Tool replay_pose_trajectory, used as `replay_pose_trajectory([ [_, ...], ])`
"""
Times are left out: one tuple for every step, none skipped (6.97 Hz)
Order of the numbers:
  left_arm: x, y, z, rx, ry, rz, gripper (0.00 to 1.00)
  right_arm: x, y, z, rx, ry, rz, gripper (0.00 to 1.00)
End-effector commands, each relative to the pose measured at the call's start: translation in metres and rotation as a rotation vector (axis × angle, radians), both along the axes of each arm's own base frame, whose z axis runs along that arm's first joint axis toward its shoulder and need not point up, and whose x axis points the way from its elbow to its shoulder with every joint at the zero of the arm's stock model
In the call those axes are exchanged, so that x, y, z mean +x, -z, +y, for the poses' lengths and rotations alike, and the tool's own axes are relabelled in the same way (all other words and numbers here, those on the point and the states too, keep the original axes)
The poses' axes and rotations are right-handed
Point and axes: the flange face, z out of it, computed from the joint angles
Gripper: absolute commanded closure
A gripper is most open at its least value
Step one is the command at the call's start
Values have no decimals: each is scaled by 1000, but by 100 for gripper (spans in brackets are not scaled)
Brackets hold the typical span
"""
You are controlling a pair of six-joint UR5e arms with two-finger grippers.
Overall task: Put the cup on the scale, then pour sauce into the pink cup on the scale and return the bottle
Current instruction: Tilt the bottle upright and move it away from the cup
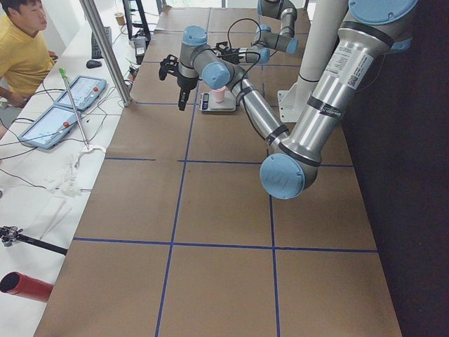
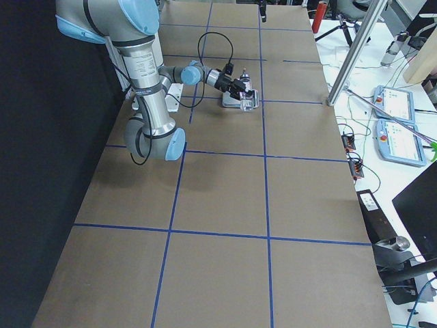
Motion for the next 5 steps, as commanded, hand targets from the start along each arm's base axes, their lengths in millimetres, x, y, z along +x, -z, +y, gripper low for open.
replay_pose_trajectory([
  [-1, 0, 0, 0, 2, 0, 47, 3, -20, 5, -13, -68, -364, 100],
  [-1, 1, 0, 1, 2, 1, 47, 10, -36, 5, -3, -123, -556, 100],
  [-1, 2, 0, 3, 2, 2, 47, 19, -45, 6, 9, -153, -690, 100],
  [-2, 1, 0, 3, 3, 2, 47, 39, -78, 11, 12, -189, -810, 100],
  [-2, 1, 0, 3, 3, 2, 47, 64, -111, 17, 20, -191, -886, 100],
])
